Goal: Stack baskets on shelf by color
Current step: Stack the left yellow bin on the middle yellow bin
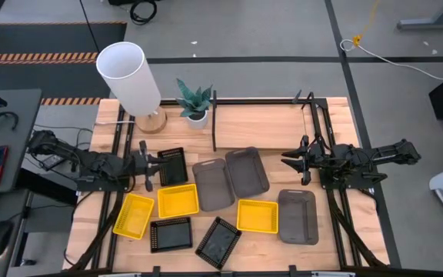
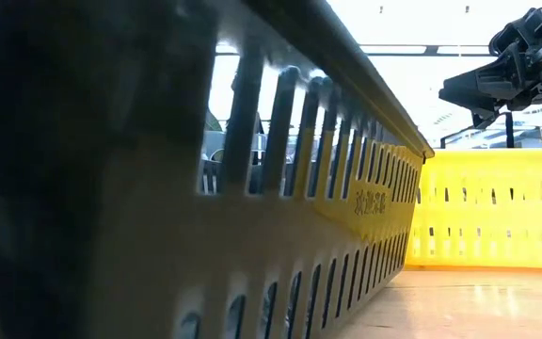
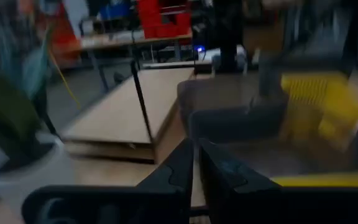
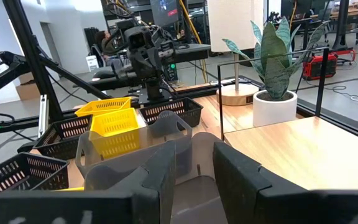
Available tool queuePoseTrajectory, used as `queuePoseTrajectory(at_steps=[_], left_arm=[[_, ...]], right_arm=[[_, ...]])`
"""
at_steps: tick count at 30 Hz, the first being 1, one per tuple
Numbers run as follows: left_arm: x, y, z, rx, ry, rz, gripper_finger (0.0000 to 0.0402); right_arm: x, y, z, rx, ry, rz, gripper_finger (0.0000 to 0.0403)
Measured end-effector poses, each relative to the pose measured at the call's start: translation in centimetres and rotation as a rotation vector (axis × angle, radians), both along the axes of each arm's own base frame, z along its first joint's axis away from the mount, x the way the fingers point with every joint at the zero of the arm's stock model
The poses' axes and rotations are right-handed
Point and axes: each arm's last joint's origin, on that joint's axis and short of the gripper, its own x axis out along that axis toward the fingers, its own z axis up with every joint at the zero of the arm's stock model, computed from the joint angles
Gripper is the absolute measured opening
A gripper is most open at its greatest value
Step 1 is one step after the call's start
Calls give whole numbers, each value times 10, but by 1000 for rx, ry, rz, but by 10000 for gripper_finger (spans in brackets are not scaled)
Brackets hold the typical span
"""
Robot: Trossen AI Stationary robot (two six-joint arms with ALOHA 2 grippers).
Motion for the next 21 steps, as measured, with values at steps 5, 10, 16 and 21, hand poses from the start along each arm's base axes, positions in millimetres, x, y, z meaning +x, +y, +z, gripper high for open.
queuePoseTrajectory(at_steps=[5,10,16,21], left_arm=[[1,0,7,-436,-178,22,32],[1,0,12,-718,-297,22,26],[2,-6,18,-996,-286,-186,26],[-1,-12,41,-979,-144,-386,11]], right_arm=[[0,0,0,0,0,0,113],[0,0,0,0,0,0,113],[0,0,0,0,0,0,113],[0,0,0,0,0,1,113]])
